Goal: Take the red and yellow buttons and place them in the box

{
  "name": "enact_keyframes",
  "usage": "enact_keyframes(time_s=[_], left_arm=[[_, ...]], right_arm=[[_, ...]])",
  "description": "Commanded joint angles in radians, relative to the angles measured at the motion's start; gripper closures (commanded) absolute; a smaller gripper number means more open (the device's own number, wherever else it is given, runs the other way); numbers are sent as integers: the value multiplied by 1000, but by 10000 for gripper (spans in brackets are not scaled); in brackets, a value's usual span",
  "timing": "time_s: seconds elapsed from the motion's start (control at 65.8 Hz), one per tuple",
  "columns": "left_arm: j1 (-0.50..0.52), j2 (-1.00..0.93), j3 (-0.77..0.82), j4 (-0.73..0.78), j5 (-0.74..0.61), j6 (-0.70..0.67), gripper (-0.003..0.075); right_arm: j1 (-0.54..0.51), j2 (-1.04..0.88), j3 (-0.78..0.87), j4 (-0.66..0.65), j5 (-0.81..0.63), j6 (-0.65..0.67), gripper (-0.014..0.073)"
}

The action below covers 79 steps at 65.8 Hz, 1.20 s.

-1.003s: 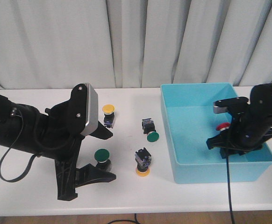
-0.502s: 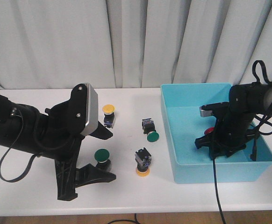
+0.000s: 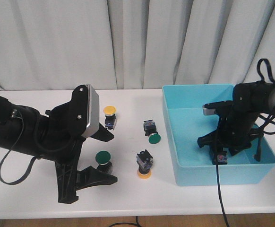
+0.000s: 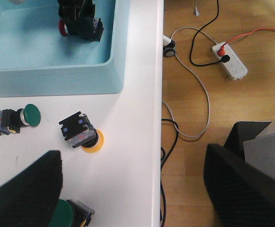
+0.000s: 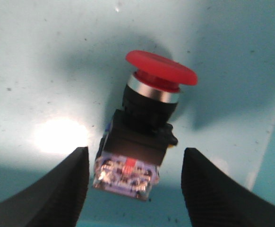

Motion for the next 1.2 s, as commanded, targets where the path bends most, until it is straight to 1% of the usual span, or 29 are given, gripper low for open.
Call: enact_keyframes(time_s=[0.0, 0.091, 0.182, 0.35, 0.532, 0.608, 0.775, 0.973, 1.064, 1.094, 1.185], left_arm=[[-5, -35, -27, -46, -7, -8, 130], [-5, -35, -27, -46, -7, -8, 130], [-5, -35, -27, -46, -7, -8, 130], [-5, -35, -27, -46, -7, -8, 130], [-5, -35, -27, -46, -7, -8, 130], [-5, -35, -27, -46, -7, -8, 130], [-5, -35, -27, -45, -8, -8, 130], [-5, -35, -27, -45, -8, -11, 130], [-5, -35, -27, -45, -34, -74, 130], [-5, -35, -27, -41, -62, -123, 130], [-5, -35, -27, 29, -219, -315, 130]], right_arm=[[8, -125, -25, 18, 4, 10, 159], [35, -217, 8, 29, -27, 14, 159], [81, -341, 88, 29, -90, 29, 159], [199, -589, 267, 29, -206, 32, 159], [310, -822, 422, 29, -251, 39, 159], [348, -906, 484, 28, -248, 36, 159], [370, -1054, 606, 28, -248, 36, 159], [370, -1131, 642, 28, -253, 36, 159], [370, -1138, 641, 28, -253, 36, 159], [370, -1138, 641, 28, -253, 36, 159], [370, -1138, 641, 28, -248, 36, 159]])
